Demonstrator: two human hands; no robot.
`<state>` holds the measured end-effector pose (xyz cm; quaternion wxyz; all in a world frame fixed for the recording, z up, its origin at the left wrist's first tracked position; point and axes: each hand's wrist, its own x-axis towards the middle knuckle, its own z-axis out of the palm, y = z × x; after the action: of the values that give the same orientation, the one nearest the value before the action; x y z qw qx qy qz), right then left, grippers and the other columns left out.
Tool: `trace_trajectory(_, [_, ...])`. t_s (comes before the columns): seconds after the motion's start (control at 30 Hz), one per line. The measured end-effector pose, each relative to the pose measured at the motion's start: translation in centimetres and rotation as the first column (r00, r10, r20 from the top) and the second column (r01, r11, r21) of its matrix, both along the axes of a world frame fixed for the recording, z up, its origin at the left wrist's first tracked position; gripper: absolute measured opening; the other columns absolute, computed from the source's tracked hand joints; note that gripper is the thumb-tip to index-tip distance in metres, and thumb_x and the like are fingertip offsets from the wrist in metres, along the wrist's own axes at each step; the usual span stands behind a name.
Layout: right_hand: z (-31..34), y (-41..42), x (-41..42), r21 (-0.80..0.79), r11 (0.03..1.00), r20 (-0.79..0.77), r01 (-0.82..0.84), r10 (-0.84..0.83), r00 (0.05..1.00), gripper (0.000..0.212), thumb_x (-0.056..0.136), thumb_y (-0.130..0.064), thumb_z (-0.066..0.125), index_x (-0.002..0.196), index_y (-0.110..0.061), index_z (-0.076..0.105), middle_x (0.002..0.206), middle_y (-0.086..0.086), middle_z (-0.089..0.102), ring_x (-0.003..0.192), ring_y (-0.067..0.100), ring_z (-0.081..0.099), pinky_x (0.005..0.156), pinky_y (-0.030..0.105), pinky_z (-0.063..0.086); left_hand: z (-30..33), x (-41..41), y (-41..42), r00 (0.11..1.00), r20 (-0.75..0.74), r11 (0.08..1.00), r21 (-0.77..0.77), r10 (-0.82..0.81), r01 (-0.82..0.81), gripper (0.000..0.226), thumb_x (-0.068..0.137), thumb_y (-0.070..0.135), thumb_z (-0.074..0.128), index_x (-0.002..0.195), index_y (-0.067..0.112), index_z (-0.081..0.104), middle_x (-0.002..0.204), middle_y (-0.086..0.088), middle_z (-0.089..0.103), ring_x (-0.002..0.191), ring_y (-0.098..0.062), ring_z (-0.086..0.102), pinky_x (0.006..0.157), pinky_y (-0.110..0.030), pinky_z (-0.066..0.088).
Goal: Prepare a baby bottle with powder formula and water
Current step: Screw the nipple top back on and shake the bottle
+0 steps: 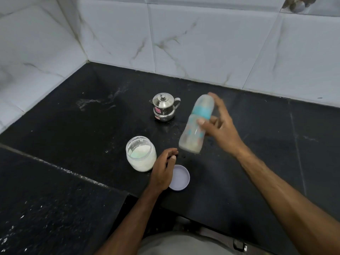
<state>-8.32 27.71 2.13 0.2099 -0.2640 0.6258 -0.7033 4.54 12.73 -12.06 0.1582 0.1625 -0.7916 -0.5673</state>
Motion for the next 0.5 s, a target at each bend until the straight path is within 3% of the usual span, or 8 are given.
trace_trajectory(0.07, [-0.3, 0.2, 0.8, 0.107, 0.981, -0.009, -0.165, 0.167, 0.986, 0.076, 0.083, -0.01, 0.066, 0.145, -0.029, 0.025, 0.106, 0.002, 0.072, 0.099, 0.023, 0.071, 0.075, 0.031, 0.058, 0.1, -0.1, -0.1, 1.0, -0.003, 1.0, -0.004, -0.005, 0.005, 0.029, 0.092, 0.024, 0.043, 0.116, 0.019, 0.058, 0.113, 0.006, 0.064, 0.107, -0.005, 0.059, 0.092, -0.022, 0.046])
trace_trajectory(0.1, [-0.2, 0.1, 0.7, 0.107, 0.981, -0.008, -0.16, 0.162, 0.987, 0.076, 0.082, -0.013, 0.067, 0.145, -0.029, 0.026, 0.106, 0.004, 0.072, 0.099, 0.024, 0.071, 0.075, 0.031, 0.058, 0.1, -0.1, -0.1, 1.0, -0.005, 1.0, -0.002, -0.005, 0.005, 0.029, 0.092, 0.023, 0.043, 0.116, 0.021, 0.057, 0.113, 0.006, 0.064, 0.107, -0.005, 0.059, 0.092, -0.021, 0.046])
trace_trajectory(0.2, [0.4, 0.0, -0.6, -0.06, 0.993, 0.046, 0.099, -0.097, 0.994, 0.073, 0.087, -0.018, 0.069, 0.146, -0.027, 0.027, 0.106, 0.004, 0.07, 0.096, 0.025, 0.071, 0.071, 0.036, 0.058, 0.1, 0.0, 0.1, 1.0, 0.003, 1.0, 0.016, -0.005, 0.005, 0.032, 0.091, 0.024, 0.042, 0.119, 0.018, 0.057, 0.115, 0.005, 0.065, 0.109, -0.004, 0.059, 0.094, -0.02, 0.046])
trace_trajectory(0.27, [0.4, -0.1, -0.8, -0.109, 0.979, 0.06, 0.171, -0.165, 0.984, 0.072, 0.088, -0.02, 0.067, 0.146, -0.026, 0.025, 0.104, -0.001, 0.07, 0.095, 0.023, 0.071, 0.071, 0.037, 0.058, 0.1, 0.1, 0.1, 1.0, 0.006, 1.0, 0.017, -0.002, 0.002, 0.033, 0.091, 0.025, 0.042, 0.12, 0.017, 0.058, 0.115, 0.004, 0.065, 0.11, -0.005, 0.059, 0.094, -0.02, 0.046])
trace_trajectory(0.4, [-0.3, 0.1, 1.0, 0.12, 0.979, -0.005, -0.163, 0.165, 0.986, 0.077, 0.084, -0.012, 0.066, 0.147, -0.027, 0.024, 0.109, 0.006, 0.071, 0.099, 0.023, 0.071, 0.076, 0.033, 0.058, 0.3, 0.0, 0.0, 1.0, 0.002, 1.0, -0.009, -0.011, 0.011, 0.026, 0.093, 0.023, 0.043, 0.114, 0.022, 0.057, 0.11, 0.01, 0.064, 0.104, -0.002, 0.059, 0.089, -0.018, 0.045])
trace_trajectory(0.43, [-0.2, 0.1, 1.0, 0.12, 0.979, -0.011, -0.167, 0.17, 0.985, 0.077, 0.085, -0.011, 0.066, 0.147, -0.027, 0.024, 0.109, 0.007, 0.07, 0.1, 0.024, 0.071, 0.076, 0.034, 0.058, 0.3, 0.0, 0.0, 1.0, -0.001, 1.0, -0.011, -0.012, 0.012, 0.025, 0.093, 0.023, 0.043, 0.113, 0.023, 0.057, 0.11, 0.011, 0.064, 0.103, -0.001, 0.058, 0.088, -0.017, 0.045])
trace_trajectory(0.5, [0.4, -0.1, 0.2, 0.013, 1.0, 0.018, -0.008, 0.008, 1.0, 0.074, 0.086, -0.013, 0.064, 0.147, -0.025, 0.024, 0.106, 0.005, 0.071, 0.097, 0.022, 0.071, 0.073, 0.034, 0.059, 0.2, 0.1, 0.1, 1.0, 0.004, 1.0, -0.004, -0.006, 0.006, 0.029, 0.092, 0.023, 0.042, 0.116, 0.02, 0.058, 0.112, 0.009, 0.064, 0.106, -0.001, 0.058, 0.09, -0.016, 0.044])
